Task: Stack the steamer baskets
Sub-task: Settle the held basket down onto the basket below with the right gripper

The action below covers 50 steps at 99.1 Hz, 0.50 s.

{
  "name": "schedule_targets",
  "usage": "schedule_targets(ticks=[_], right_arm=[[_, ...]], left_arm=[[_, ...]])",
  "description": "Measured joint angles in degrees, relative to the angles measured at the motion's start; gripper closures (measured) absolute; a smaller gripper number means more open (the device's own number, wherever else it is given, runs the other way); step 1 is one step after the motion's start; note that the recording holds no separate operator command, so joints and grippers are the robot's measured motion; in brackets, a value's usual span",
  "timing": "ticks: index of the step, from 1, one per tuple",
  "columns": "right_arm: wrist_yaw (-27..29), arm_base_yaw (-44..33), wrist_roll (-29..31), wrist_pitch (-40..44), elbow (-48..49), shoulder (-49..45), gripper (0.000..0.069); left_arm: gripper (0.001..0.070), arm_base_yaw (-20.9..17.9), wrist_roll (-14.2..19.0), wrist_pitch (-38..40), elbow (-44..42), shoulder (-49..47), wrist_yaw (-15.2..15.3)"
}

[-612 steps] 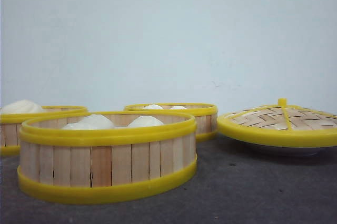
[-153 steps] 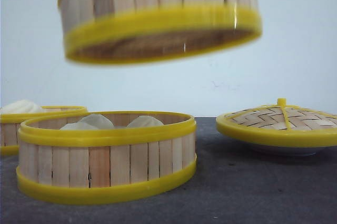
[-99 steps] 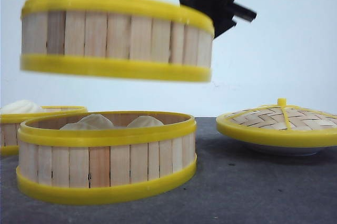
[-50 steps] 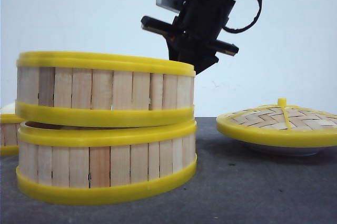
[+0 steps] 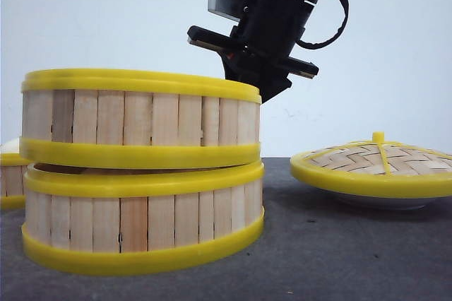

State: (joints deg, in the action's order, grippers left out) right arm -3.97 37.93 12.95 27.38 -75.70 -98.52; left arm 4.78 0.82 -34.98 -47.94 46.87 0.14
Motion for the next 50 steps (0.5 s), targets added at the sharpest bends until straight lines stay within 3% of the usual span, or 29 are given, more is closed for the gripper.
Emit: schedule_targets(ticks=[50], right_arm=[[0.0, 0.0, 0.4, 1.1, -0.2, 0.0, 0.0666]], left_arm=[[0.0203, 0.0, 0.0, 0.0, 0.0, 0.0, 0.0]])
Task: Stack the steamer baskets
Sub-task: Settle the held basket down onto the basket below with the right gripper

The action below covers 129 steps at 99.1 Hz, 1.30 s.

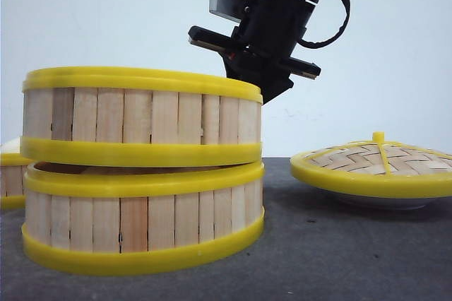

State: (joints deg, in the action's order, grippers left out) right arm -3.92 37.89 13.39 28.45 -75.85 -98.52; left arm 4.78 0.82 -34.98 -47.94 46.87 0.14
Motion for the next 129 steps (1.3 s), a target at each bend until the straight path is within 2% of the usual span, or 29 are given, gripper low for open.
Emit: schedule_targets(ticks=[33, 129], right_arm=[[2.6, 0.3, 0.3, 0.1, 0.0, 0.0, 0.0666], [5.4, 2.2, 0.4, 0.5, -0.1, -0.9, 0.0668]], left_arm=[[0.0203, 0.0, 0.0, 0.0, 0.0, 0.0, 0.0], [0.0203, 0.0, 0.0, 0.0, 0.0, 0.0, 0.0]])
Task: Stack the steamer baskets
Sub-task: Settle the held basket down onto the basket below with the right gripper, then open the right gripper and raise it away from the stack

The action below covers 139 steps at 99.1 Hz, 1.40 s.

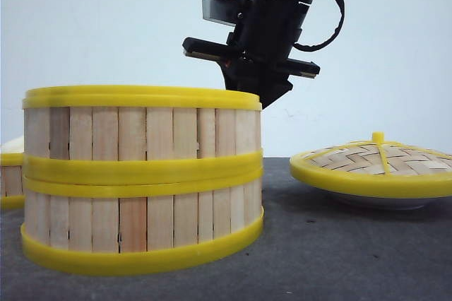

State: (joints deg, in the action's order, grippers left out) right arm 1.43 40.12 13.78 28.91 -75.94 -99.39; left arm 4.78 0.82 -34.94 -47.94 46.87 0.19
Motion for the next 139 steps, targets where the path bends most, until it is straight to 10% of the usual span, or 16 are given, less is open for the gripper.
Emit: schedule_targets(ticks=[76, 103, 139], right_arm=[[-0.4, 0.0, -1.1, -2.6, -0.1, -0.6, 0.066], [-3.7, 0.0, -1.4, -3.3, -0.1, -0.7, 0.0046], [-5.7, -1.2, -3.6, 4.3, -2.2, 12.2, 0.001]], left_arm=[[0.0203, 0.0, -0.2, 0.0, 0.0, 0.0, 0.0], [0.0203, 0.0, -0.2, 0.1, 0.0, 0.0, 0.0], [0.0203, -7.2, 0.0, 5.6, -4.1, 8.6, 0.3]])
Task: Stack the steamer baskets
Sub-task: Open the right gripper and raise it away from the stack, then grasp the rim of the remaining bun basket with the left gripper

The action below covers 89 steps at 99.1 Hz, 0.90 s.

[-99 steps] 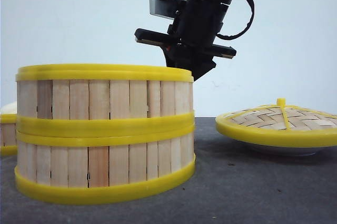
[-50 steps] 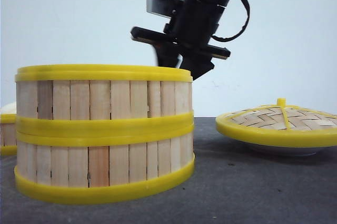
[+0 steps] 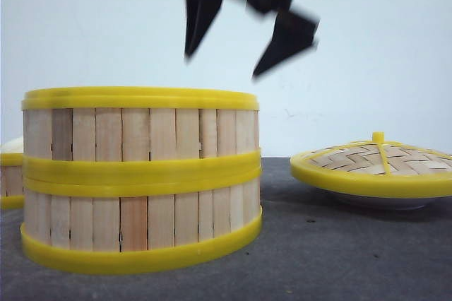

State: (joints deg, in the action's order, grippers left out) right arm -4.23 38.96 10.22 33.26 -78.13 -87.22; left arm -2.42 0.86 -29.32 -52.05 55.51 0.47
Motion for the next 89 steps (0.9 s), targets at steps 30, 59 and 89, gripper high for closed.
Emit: schedule_targets(ticks=[30, 59, 89], right_arm=[[8.5, -7.0, -3.6, 16.8, -0.4, 14.9, 0.001], [14.9, -13.2, -4.5, 27.2, -0.4, 27.1, 0.001], [18.0, -13.9, -3.9, 32.5, -0.3, 33.6, 0.0009]], left_arm=[[0.0203, -6.8, 0.0, 0.1, -9.7, 18.5, 0.0], [0.0203, -8.7, 0.0, 0.4, -16.8, 34.4, 0.0], [0.0253, -9.0, 0.0, 1.8, -17.7, 42.7, 0.0]])
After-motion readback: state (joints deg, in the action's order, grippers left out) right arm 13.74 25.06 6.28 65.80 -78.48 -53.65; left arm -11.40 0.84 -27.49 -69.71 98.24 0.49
